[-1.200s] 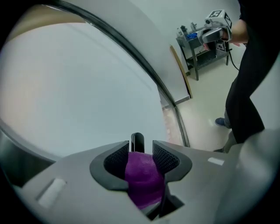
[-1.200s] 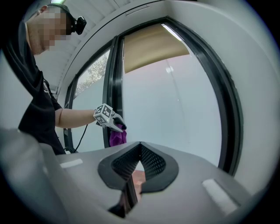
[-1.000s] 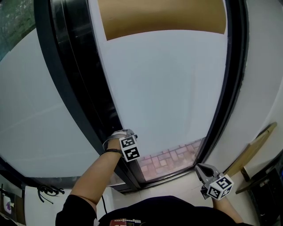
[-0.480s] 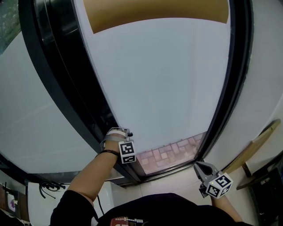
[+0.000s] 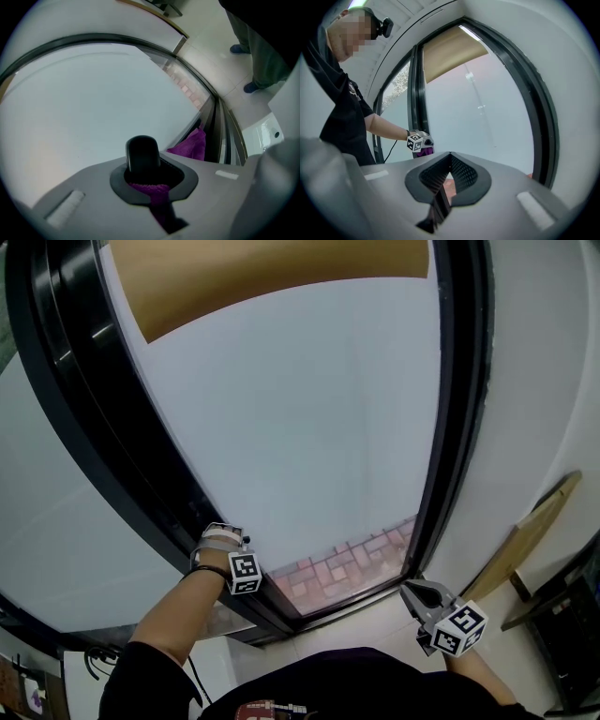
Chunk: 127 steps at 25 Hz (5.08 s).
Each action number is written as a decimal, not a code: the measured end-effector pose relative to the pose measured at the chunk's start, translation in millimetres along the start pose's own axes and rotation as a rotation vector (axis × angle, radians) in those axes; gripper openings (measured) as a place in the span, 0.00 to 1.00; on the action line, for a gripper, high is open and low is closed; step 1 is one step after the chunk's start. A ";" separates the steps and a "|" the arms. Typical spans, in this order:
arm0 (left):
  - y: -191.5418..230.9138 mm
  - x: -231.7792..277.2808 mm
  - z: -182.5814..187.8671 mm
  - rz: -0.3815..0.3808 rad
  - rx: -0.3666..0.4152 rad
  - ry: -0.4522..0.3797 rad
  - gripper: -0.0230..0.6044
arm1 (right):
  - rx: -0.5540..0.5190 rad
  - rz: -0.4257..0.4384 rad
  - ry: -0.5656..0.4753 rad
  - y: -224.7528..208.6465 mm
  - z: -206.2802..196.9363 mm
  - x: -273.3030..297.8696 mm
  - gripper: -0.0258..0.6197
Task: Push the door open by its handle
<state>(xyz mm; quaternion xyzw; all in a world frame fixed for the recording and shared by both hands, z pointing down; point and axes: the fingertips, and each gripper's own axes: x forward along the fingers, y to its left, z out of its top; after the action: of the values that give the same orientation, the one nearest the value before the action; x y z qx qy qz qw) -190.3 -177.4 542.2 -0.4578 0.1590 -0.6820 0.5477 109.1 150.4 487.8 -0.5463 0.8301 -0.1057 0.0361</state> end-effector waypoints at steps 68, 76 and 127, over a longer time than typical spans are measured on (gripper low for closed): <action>437.4 537.3 140.0 0.163 0.064 -0.691 0.07 | -0.284 0.427 0.138 -292.2 78.8 711.6 0.04; 497.8 551.1 175.8 0.188 0.138 -0.778 0.07 | -0.241 0.397 0.117 -361.2 96.9 734.4 0.04; 232.7 556.7 -88.8 -0.154 -2.019 -1.141 0.07 | -0.142 0.587 0.274 -338.9 24.3 882.9 0.04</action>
<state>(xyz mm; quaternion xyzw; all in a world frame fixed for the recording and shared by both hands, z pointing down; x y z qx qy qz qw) -110.6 -780.9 578.6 -0.9354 0.3323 0.0284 -0.1171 64.7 -789.5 586.0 -0.2655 0.9546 -0.1052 -0.0853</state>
